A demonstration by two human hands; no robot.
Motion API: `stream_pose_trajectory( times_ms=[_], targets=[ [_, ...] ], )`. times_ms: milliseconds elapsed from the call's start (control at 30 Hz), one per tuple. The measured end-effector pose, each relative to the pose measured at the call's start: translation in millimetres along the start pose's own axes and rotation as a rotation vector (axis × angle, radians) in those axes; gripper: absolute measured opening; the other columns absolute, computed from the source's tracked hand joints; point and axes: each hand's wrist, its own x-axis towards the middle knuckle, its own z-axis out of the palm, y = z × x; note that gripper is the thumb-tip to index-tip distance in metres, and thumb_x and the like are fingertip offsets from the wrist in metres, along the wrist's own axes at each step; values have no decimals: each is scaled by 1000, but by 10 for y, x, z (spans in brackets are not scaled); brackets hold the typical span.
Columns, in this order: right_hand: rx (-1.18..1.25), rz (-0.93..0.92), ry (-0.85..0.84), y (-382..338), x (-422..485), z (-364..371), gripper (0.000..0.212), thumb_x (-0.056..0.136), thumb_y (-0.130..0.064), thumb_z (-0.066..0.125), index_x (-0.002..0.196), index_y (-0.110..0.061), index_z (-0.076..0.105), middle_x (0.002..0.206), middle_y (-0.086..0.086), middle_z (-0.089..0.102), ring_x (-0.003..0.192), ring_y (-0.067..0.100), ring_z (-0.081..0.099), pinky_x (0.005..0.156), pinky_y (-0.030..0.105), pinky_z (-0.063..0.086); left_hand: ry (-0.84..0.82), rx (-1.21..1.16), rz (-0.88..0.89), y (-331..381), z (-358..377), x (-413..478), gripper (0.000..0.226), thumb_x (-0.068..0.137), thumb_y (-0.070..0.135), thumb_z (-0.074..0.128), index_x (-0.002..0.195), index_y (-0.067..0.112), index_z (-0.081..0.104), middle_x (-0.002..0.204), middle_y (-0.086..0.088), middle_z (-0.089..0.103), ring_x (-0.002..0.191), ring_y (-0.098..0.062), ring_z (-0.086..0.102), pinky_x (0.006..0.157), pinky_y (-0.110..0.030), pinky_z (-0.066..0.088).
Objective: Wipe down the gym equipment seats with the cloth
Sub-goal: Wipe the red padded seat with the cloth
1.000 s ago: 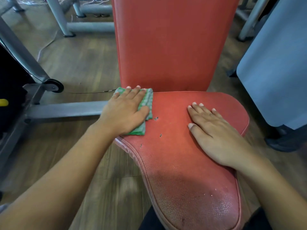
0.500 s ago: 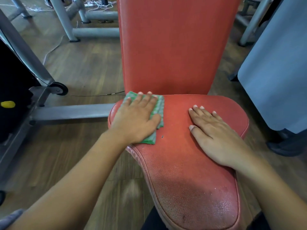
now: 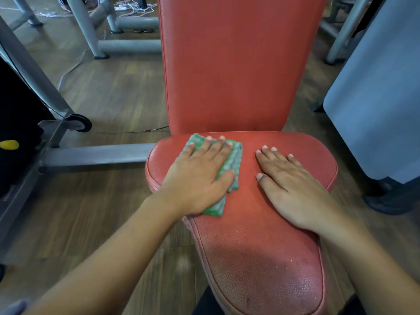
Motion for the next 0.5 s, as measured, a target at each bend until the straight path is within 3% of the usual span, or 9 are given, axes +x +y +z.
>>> stream_pose_trajectory(
  times_ms=[133,300,433,500],
  targets=[
    [9,-3,-7,10,0,2,56,102,-37,19,154,-23,5,160,-8,-3,144,0,-9,115,22,-11,16,-31,-4,-246,-72,-273,82,75,59,-2,152,31,7,159,11,2,146,-7,-3,114,-25,-9],
    [1,3,-8,4,-3,-3,56,101,-37,19,154,-23,5,160,-7,-3,144,0,-9,116,22,-10,-28,31,-199,-314,-102,165,82,78,55,4,153,23,11,161,2,7,147,-15,4,119,-37,4],
    [-6,4,-1,-7,4,-1,56,102,-36,21,154,-22,6,161,-7,-2,145,1,-8,115,22,-11,-49,11,-7,-36,-15,102,82,77,56,-2,153,26,4,161,6,1,147,-11,-2,118,-35,-2],
    [-6,4,-1,5,8,-1,56,102,-36,21,154,-22,6,161,-6,-2,145,1,-8,115,22,-10,-74,-9,1,-91,-39,42,84,73,58,-5,152,29,2,160,9,-2,146,-8,-4,117,-32,-5]
  ],
)
